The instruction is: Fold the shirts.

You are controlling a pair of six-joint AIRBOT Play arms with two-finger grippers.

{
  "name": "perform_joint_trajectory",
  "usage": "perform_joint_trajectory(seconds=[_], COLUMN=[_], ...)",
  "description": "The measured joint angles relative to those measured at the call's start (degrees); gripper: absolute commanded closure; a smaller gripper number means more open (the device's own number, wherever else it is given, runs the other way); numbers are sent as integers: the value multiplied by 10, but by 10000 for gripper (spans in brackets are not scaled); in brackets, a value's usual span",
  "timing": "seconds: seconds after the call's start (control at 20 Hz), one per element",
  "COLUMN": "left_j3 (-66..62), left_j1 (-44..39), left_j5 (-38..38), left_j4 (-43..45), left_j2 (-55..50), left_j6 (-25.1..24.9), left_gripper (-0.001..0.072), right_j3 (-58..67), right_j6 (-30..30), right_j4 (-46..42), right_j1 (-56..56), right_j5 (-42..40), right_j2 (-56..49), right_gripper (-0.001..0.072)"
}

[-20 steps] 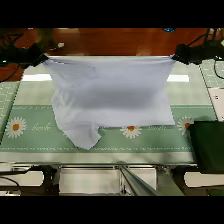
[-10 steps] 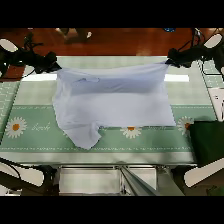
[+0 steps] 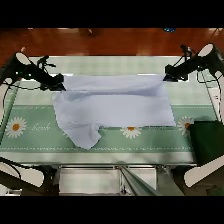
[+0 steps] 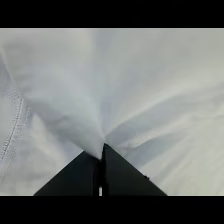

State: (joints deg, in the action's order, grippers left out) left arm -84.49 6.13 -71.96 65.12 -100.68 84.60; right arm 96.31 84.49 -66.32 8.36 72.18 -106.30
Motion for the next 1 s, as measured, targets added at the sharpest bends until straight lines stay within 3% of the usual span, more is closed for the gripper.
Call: perform_joint_trajectory(seconds=[0.05, 0.1, 0.15, 0.2, 0.45, 0.65, 0.8, 1.0], left_j3=[6, 9, 11, 10, -9, 37, 147, 357], left_j1=[-2, -3, -4, -4, 23, 68, 115, 207], left_j5=[0, 0, -1, -11, -100, -122, -102, -59], left_j4=[1, 1, 3, 4, 27, 31, 26, -32], left_j2=[0, 0, -1, -1, 24, 114, 208, 330], left_j6=[-1, -2, -2, -1, -5, -14, -23, -39], left_gripper=[688, 566, 249, 197, 197, 198, 198, 198], right_j3=[-8, -14, -19, -21, -15, -47, -159, -371], right_j6=[0, 0, 2, 3, 9, 10, 5, -53], right_j4=[0, -1, -3, -3, -20, -46, -35, 64], right_j1=[0, 0, 1, 1, 28, 90, 141, 180], right_j5=[-1, -1, -1, -1, 53, 84, 43, -30], right_j2=[-1, -2, -2, -2, 33, 122, 221, 358], right_gripper=[601, 320, 297, 297, 298, 298, 298, 298])
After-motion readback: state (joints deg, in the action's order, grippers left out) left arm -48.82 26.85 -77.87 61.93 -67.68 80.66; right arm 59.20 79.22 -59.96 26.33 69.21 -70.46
